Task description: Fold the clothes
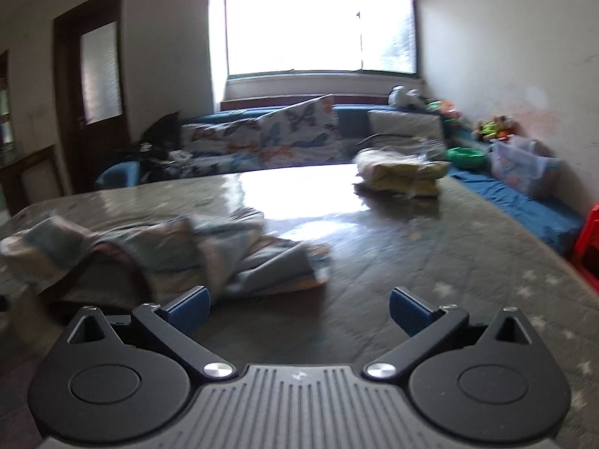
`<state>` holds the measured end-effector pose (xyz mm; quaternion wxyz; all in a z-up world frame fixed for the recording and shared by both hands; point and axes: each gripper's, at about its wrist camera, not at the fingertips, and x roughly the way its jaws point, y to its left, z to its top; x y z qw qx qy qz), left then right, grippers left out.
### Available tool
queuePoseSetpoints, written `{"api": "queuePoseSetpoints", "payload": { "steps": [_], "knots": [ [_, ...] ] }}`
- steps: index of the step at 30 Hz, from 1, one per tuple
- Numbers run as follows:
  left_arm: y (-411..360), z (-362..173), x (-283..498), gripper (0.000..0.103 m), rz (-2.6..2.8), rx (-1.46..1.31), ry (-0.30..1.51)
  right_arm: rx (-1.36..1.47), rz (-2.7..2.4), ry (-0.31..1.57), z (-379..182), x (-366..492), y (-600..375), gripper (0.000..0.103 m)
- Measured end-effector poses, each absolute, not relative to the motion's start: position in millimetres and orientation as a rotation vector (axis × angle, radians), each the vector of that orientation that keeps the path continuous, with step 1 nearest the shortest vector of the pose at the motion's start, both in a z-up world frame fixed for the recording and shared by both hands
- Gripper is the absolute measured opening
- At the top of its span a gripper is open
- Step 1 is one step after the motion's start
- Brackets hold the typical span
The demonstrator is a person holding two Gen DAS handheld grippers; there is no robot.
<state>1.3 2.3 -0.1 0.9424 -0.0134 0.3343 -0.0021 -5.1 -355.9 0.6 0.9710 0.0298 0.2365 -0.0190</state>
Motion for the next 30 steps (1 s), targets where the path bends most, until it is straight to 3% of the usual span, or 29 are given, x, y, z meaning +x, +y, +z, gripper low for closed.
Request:
{"api": "queuePoseSetpoints", "payload": {
  "steps": [8, 15, 22, 24, 30],
  "knots": [
    [15, -8, 12, 0.103, -0.032, 0.013, 0.685, 0.073, -0.024, 0.414, -1, -24, -322, 0.103],
    [14, -8, 13, 0.103, -0.105, 0.006, 0.727, 0.092, -0.051, 0.470, -16, -18, -272, 0.103],
    [4, -10, 11, 0.103, -0.127, 0.017, 0.736, 0.077, 0.081, 0.546, 9, -36, -248, 0.103],
    [2, -11, 11, 0.103, -0.133, 0.021, 0.737, 0.104, 0.138, 0.565, -6, -14, -291, 0.103],
    [-6, -13, 12, 0.103, -0.151, 0.040, 0.749, 0.067, 0.161, 0.585, -2, -21, -282, 0.103]
  ]
}}
